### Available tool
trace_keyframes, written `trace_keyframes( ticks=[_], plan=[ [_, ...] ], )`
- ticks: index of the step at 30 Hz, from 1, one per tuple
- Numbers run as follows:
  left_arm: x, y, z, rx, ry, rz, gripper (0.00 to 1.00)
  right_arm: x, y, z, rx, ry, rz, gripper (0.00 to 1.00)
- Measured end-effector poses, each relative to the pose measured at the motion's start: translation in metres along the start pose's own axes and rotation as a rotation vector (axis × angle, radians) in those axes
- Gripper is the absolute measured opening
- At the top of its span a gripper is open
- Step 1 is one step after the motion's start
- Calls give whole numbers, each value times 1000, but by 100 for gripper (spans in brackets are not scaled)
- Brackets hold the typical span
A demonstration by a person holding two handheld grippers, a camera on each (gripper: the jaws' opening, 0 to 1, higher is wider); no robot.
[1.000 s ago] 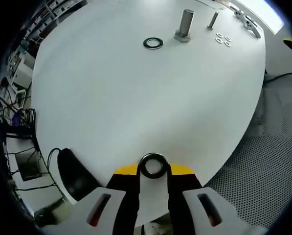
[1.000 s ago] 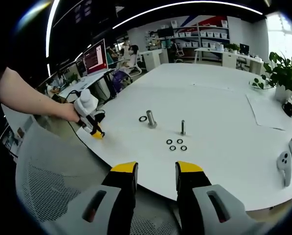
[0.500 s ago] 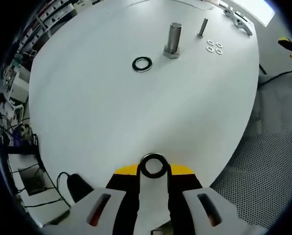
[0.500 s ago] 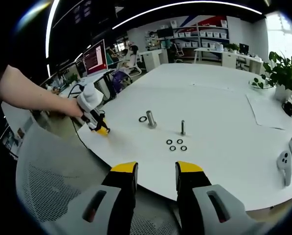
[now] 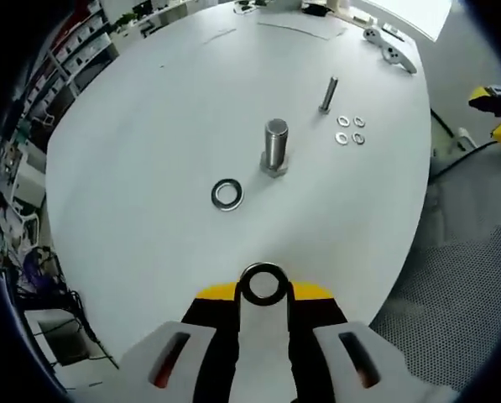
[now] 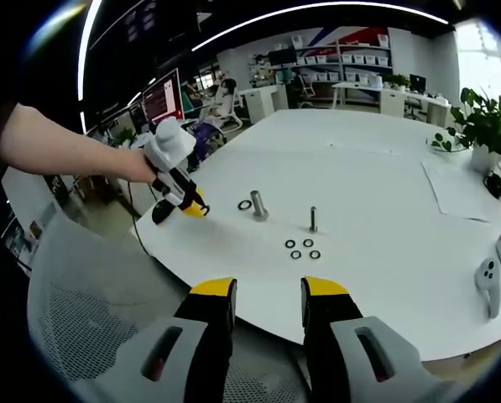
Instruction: Place the washer onto the threaded stud by aligning its center hole with the stud, sliding it down to the base, and recovering from edge contact or off-axis alignment until the washer reaches the visible bottom stop.
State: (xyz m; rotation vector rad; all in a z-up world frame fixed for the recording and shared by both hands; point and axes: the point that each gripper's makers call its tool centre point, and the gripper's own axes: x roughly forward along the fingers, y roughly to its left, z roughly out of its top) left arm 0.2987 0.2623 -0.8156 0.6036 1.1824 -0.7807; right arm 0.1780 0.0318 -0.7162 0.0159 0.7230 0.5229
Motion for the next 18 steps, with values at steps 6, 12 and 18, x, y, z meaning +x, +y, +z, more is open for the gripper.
trace_keyframes(
  ticks=[6,12,18],
  plan=[
    [-3,-4,24,17,-30,-17,19,0,0,0,3,-2,-1,33],
    [-7,-5,46,46,-53,-19,19,0,-1,1,6,-6,-4,33],
    [-7,-4,63,80,-58,-19,19,-1,-1,1,7,-5,-5,33]
  ],
)
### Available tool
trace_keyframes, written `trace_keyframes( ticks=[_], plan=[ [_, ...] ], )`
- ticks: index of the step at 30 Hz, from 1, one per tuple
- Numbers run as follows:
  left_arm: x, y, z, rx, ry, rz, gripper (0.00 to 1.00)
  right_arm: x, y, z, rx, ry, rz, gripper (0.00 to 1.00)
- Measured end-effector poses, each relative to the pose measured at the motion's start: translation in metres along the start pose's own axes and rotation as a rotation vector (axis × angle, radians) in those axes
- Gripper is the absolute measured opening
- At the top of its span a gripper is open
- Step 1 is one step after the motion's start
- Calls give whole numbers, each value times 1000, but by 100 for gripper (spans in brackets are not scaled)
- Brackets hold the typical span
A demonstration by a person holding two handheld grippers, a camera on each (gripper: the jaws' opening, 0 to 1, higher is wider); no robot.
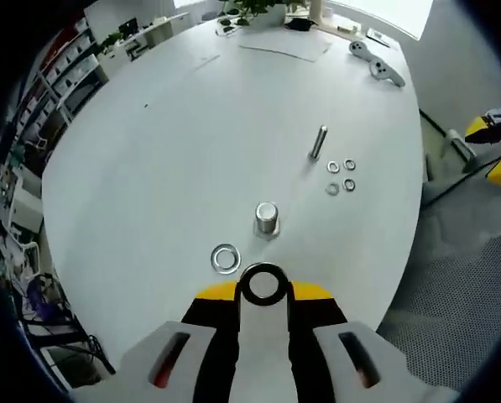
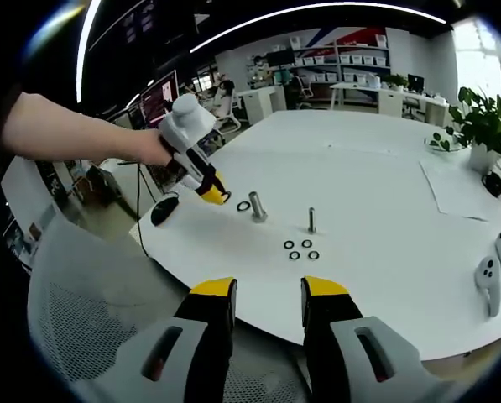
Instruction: Place the washer onto the threaded stud by aligning its center hole with the stud, sliding it down to the base, and recovering from edge contact or off-axis alignment until the washer reaches the visible bottom stop.
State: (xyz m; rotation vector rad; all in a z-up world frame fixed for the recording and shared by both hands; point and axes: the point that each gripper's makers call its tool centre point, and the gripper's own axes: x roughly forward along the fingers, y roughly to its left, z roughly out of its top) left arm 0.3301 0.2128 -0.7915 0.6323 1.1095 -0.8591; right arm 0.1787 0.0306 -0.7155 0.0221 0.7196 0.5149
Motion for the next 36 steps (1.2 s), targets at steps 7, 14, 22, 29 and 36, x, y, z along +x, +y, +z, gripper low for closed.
trace_keyframes(
  ticks=[7,14,22,29,36],
  plan=[
    [3,-1,20,21,-13,-10,19,0,-1,0,1,-1,-3,33],
    [8,-2,34,43,-15,-16,19,0,-1,0,5,-3,-4,33],
    [15,-4,44,65,-10,-19,19,0,-3,0,8,-3,-8,33],
    [21,-4,46,91,3,-18,19,0,-3,1,11,-8,-10,33],
    [26,-2,47,101,16,-18,19,-1,-4,1,15,-8,-12,33]
  ],
)
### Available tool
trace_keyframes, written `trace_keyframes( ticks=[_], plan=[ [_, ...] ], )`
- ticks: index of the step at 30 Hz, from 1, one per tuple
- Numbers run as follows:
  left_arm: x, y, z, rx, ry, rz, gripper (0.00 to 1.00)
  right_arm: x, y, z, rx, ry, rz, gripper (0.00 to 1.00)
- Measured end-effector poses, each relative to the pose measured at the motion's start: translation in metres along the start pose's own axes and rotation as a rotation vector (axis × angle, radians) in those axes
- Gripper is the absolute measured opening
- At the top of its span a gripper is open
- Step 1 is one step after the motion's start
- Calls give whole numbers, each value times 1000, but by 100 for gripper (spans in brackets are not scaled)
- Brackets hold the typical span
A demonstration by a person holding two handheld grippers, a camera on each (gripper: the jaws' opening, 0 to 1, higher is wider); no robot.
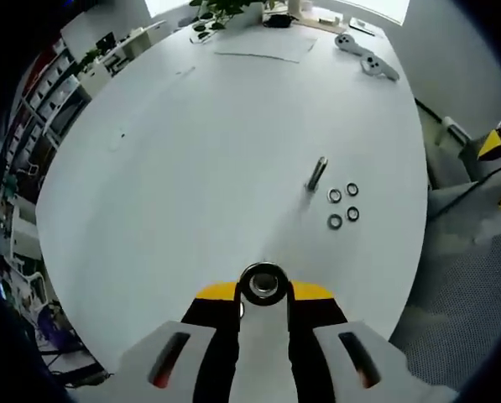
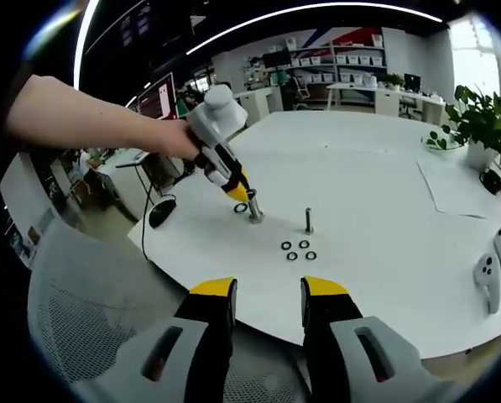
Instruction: Place the washer onto the threaded stud by aligning its center hole with the stud, sliding it down to the base, and recovering from edge contact or off-axis alignment until the washer reaches the visible bottom stop.
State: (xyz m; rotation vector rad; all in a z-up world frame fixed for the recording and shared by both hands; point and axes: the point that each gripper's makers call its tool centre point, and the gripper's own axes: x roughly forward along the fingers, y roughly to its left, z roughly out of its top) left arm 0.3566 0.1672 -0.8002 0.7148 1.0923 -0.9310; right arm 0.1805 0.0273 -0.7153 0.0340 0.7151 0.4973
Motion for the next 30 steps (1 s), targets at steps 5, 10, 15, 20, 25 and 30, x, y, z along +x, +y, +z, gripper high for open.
trace_keyframes(
  ticks=[5,10,15,20,25,30],
  plan=[
    [4,-2,1,9,8,-2,19,0,0,-1,-2,3,1,33],
    [11,-2,-1,22,24,-4,19,0,0,-1,0,4,0,33],
    [20,-4,-5,33,46,-6,19,1,-1,-2,4,9,-4,33],
    [28,-4,-8,44,64,-11,19,1,-1,-2,3,12,-3,33],
    [37,-3,-10,46,83,-15,19,1,-1,-3,10,16,-3,32],
    [42,-4,-11,71,96,-14,19,1,-2,-3,11,19,-4,32]
  ],
)
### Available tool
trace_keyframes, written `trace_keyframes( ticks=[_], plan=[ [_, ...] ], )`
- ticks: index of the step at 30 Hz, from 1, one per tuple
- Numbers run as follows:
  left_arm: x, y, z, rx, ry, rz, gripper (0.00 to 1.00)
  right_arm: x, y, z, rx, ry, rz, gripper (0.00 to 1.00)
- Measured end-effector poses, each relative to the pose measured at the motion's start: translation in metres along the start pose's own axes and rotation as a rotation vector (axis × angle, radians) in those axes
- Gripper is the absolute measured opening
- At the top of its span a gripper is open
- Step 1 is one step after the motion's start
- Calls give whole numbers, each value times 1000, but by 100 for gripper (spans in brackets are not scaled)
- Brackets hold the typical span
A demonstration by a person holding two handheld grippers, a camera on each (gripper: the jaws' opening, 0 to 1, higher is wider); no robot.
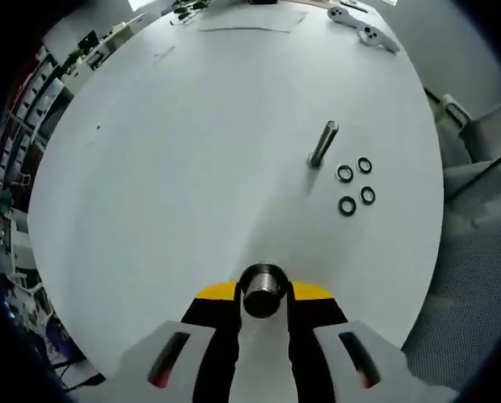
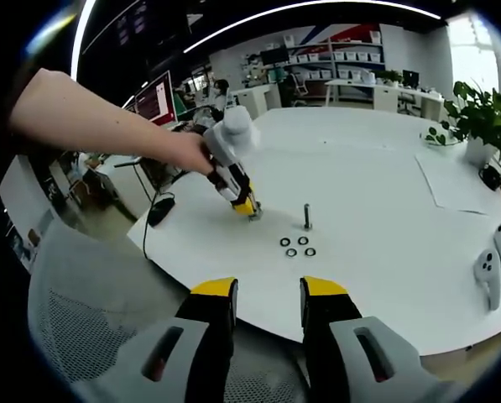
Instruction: Place the washer onto the threaded stud by aligning its center hole with the stud, sliding it down to the base, and recovering from edge contact or off-axis alignment until the washer reaches the visible bottom stop.
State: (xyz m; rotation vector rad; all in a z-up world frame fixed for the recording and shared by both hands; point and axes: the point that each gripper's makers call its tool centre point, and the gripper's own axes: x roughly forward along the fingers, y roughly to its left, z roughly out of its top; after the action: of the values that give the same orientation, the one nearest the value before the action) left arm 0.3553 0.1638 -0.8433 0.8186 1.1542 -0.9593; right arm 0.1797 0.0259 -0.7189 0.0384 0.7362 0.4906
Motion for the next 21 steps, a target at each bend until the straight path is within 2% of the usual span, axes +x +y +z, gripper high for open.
trace_keyframes(
  ticks=[10,21],
  plan=[
    [8,-1,-4,-6,2,-7,19,0,0,0,1,3,0,32],
    [4,0,-6,-14,-28,6,21,0,0,-1,7,6,0,32]
  ],
)
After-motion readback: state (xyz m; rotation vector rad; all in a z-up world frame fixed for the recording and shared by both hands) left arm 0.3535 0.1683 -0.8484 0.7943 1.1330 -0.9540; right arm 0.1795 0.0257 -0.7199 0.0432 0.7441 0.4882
